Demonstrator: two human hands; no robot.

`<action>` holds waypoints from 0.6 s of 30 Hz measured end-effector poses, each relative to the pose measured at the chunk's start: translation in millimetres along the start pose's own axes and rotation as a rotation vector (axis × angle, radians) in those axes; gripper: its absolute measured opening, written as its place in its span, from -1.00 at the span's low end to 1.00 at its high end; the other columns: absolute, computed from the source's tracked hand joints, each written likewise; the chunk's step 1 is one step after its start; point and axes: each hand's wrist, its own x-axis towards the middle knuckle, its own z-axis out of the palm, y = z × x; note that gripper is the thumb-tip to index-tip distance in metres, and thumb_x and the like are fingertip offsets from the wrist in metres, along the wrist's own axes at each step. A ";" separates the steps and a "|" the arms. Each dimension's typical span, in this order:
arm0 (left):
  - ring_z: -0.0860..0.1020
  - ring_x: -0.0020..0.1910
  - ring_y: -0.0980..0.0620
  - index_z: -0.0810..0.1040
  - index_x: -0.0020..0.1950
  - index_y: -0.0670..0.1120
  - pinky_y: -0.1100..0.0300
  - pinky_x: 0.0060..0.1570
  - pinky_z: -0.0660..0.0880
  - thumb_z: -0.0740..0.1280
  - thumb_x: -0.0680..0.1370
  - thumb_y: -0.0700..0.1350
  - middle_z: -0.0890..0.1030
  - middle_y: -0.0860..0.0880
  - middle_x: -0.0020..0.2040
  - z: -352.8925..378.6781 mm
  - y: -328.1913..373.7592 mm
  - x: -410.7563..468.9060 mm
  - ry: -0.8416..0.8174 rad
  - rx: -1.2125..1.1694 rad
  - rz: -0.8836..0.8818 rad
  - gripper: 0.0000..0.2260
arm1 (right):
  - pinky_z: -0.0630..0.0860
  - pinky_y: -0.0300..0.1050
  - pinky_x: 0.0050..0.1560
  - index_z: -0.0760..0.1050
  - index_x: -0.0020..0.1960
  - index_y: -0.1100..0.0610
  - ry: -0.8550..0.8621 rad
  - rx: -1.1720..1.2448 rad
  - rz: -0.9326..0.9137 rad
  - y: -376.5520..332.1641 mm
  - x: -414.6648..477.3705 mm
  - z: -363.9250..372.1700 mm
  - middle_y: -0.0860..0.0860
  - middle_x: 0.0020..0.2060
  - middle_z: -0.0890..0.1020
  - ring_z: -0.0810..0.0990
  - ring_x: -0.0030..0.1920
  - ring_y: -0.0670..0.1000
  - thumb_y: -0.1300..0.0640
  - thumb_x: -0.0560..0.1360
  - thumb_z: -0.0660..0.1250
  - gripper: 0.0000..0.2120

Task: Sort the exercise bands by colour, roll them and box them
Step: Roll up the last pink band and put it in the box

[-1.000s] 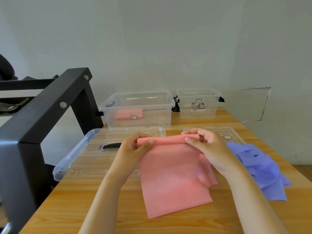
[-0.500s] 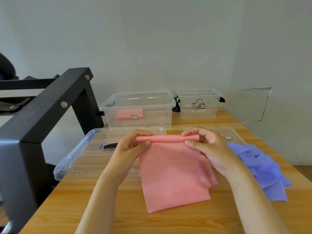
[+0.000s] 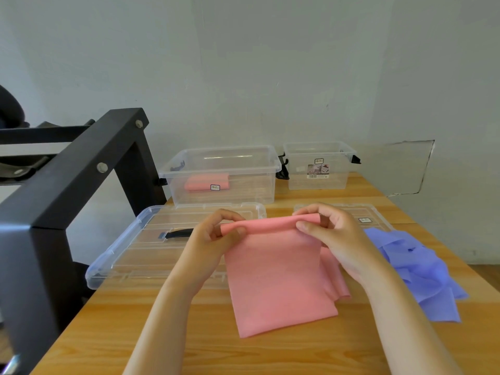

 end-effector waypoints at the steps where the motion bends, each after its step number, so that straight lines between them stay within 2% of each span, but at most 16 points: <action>1: 0.48 -0.32 0.12 0.55 -0.02 -0.07 0.32 -0.34 0.40 0.36 0.56 -0.22 0.57 0.03 -0.27 0.2 0.4 -0.6 -0.009 -0.015 -0.005 -0.94 | 0.47 -0.15 -0.07 0.65 -0.09 -0.02 -0.014 0.014 0.000 -0.5 -0.4 0.0 0.11 -0.05 0.66 0.59 -0.13 -0.05 0.21 0.49 0.41 -0.86; 4: 0.50 -0.29 0.05 0.57 -0.03 -0.02 0.26 -0.35 0.42 0.38 0.55 -0.17 0.59 0.00 -0.24 -2.0 0.5 -0.9 -0.018 -0.069 -0.019 -0.94 | 0.49 -0.09 -0.10 0.65 -0.09 -0.03 -0.052 0.055 0.015 -1.4 -1.2 -1.8 0.18 -0.10 0.65 0.58 -0.14 0.00 0.25 0.49 0.40 -0.82; 7: 0.50 -0.23 0.06 0.60 -0.04 -0.04 0.28 -0.31 0.43 0.45 0.50 -0.11 0.60 0.02 -0.15 -3.8 1.8 -1.7 -0.041 -0.141 -0.033 -0.91 | 0.49 -0.24 -0.14 0.64 -0.10 0.03 -0.088 0.085 0.027 -1.1 -0.6 -4.4 -0.01 -0.26 0.65 0.61 -0.21 -0.10 0.28 0.46 0.42 -0.84; 9: 0.51 -0.22 0.09 0.59 -0.05 -0.09 0.29 -0.28 0.43 0.41 0.53 -0.14 0.60 0.04 -0.14 -4.1 2.3 -2.3 -0.026 -0.125 -0.015 -0.96 | 0.45 -0.36 -0.21 0.62 -0.11 0.09 -0.077 0.070 0.023 -0.4 -0.2 -4.6 -0.16 -0.40 0.57 0.56 -0.31 -0.19 0.26 0.46 0.42 -0.91; 10: 0.51 -0.22 0.09 0.60 -0.03 -0.09 0.26 -0.24 0.44 0.40 0.54 -0.16 0.60 0.05 -0.15 -3.6 2.3 -2.4 -0.010 -0.094 -0.006 -0.96 | 0.43 -0.38 -0.23 0.62 -0.11 0.09 -0.064 0.055 0.017 0.2 0.0 -4.4 -0.17 -0.42 0.56 0.55 -0.32 -0.21 0.25 0.47 0.42 -0.92; 12: 0.53 -0.19 0.08 0.60 0.06 -0.04 0.20 -0.14 0.48 0.41 0.52 -0.19 0.61 0.05 -0.19 -2.8 1.2 -1.9 0.013 -0.027 -0.008 -0.86 | 0.48 -0.35 -0.18 0.63 -0.08 0.04 -0.043 0.040 0.019 1.3 0.7 -3.5 -0.10 -0.29 0.66 0.61 -0.24 -0.16 0.27 0.47 0.42 -0.86; 13: 0.55 -0.18 0.10 0.60 0.09 -0.03 0.23 -0.11 0.50 0.42 0.51 -0.20 0.62 0.07 -0.19 -3.0 0.4 -1.3 0.019 -0.006 -0.014 -0.82 | 0.50 -0.33 -0.14 0.64 -0.06 0.03 -0.032 0.039 0.027 1.3 0.8 -3.1 -0.07 -0.20 0.70 0.64 -0.18 -0.13 0.29 0.46 0.43 -0.82; 15: 0.57 -0.18 0.16 0.61 0.06 -0.06 0.33 -0.15 0.50 0.42 0.51 -0.24 0.64 0.13 -0.19 -3.1 0.5 -0.9 0.021 0.013 -0.016 -0.83 | 0.51 -0.28 -0.05 0.66 -0.07 0.02 -0.011 0.034 0.034 2.0 1.7 -2.9 -0.06 -0.10 0.72 0.66 -0.10 -0.13 0.33 0.44 0.44 -0.78; 18: 0.52 -0.24 0.09 0.58 0.03 -0.09 0.25 -0.22 0.47 0.36 0.56 -0.23 0.62 0.05 -0.20 -2.5 0.5 -1.4 -0.023 -0.003 -0.012 -0.91 | 0.50 -0.16 0.03 0.66 -0.14 -0.03 0.006 0.036 0.013 1.1 1.2 -2.7 -0.01 -0.07 0.70 0.64 -0.07 -0.09 0.31 0.45 0.43 -0.77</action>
